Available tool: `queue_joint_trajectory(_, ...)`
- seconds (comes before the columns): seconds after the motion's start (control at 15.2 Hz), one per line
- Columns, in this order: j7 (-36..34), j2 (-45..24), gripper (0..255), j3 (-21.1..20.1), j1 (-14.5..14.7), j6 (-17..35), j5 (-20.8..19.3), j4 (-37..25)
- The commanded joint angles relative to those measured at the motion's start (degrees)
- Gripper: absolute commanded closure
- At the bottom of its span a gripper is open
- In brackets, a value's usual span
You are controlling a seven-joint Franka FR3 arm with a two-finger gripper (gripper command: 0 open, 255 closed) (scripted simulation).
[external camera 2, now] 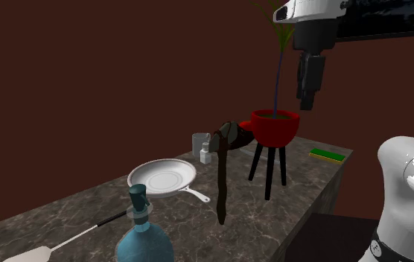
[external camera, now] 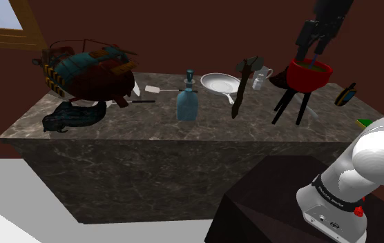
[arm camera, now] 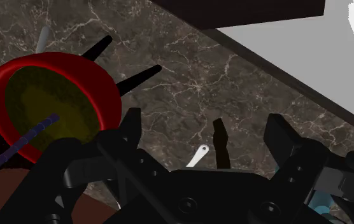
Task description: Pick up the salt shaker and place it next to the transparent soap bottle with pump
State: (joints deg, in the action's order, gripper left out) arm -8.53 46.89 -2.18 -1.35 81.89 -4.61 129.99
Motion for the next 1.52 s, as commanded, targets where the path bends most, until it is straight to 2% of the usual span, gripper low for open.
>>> queue_joint_trajectory(0.0, 0.0, 0.0, 0, 0.0, 0.0, 0.0, 0.0, 0.0)
queue_joint_trajectory(0.46, 6.6, -6.3, 0, 6.7, -1.7, 11.0, -4.6, 3.1)
queue_joint_trajectory(0.86, 12.0, -14.5, 0, 12.4, -2.9, 20.3, -7.1, 2.6)
queue_joint_trajectory(1.12, 15.8, -21.2, 0, 15.8, -3.7, 26.2, -7.5, 0.8)
queue_joint_trajectory(1.45, 21.2, -30.7, 0, 19.1, -5.0, 32.8, -6.2, -3.2)
